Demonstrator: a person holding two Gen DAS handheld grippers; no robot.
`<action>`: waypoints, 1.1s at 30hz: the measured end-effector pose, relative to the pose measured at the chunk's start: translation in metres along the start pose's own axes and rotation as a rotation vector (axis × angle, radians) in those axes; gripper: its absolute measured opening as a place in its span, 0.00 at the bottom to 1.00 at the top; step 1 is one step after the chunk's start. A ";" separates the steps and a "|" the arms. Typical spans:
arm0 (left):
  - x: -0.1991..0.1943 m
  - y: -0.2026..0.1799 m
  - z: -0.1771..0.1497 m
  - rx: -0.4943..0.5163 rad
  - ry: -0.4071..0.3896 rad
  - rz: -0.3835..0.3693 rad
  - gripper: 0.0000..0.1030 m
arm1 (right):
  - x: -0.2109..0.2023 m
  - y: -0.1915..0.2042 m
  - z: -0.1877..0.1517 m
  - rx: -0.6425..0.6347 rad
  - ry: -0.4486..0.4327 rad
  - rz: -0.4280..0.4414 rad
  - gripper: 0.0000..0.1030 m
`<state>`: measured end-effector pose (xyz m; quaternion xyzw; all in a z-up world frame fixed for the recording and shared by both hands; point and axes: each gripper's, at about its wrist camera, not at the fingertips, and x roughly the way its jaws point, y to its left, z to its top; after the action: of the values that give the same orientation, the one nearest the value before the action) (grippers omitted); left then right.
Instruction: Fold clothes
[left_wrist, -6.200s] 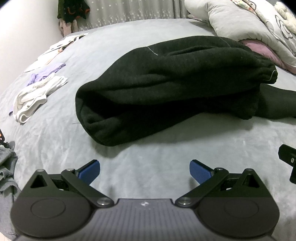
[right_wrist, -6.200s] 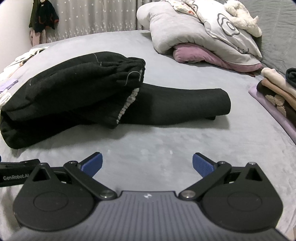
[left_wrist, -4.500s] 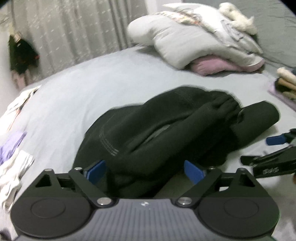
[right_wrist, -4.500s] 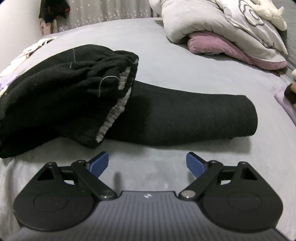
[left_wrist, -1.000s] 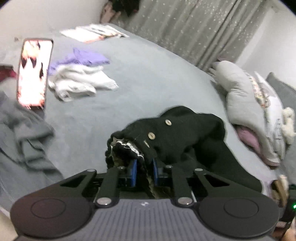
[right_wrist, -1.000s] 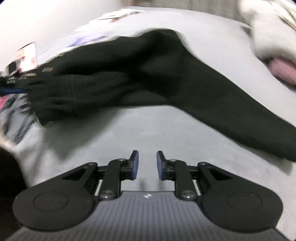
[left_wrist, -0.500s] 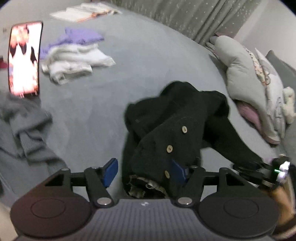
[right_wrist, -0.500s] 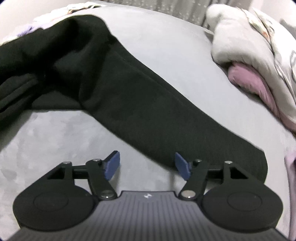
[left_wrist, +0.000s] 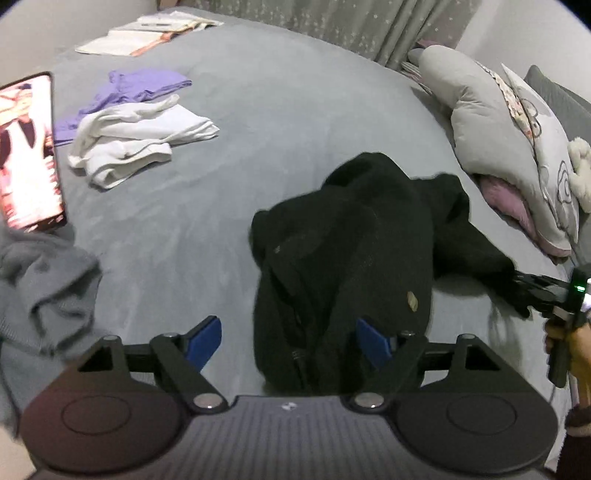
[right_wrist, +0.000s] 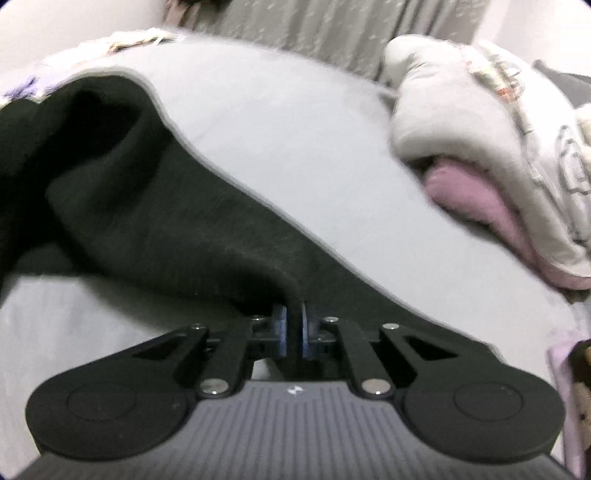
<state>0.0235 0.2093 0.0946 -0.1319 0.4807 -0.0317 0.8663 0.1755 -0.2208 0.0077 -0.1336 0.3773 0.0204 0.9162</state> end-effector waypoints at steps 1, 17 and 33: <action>0.012 0.001 0.009 0.004 0.015 -0.003 0.78 | -0.004 -0.005 0.006 0.011 -0.007 -0.023 0.07; 0.068 -0.042 0.069 0.100 -0.182 0.123 0.13 | -0.046 -0.064 0.005 0.024 -0.051 -0.171 0.06; 0.135 -0.170 0.230 0.378 -0.391 0.293 0.14 | -0.020 -0.114 0.035 0.000 -0.051 -0.315 0.07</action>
<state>0.3012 0.0668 0.1433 0.0985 0.3044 0.0309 0.9469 0.2012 -0.3200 0.0710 -0.1907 0.3284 -0.1202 0.9173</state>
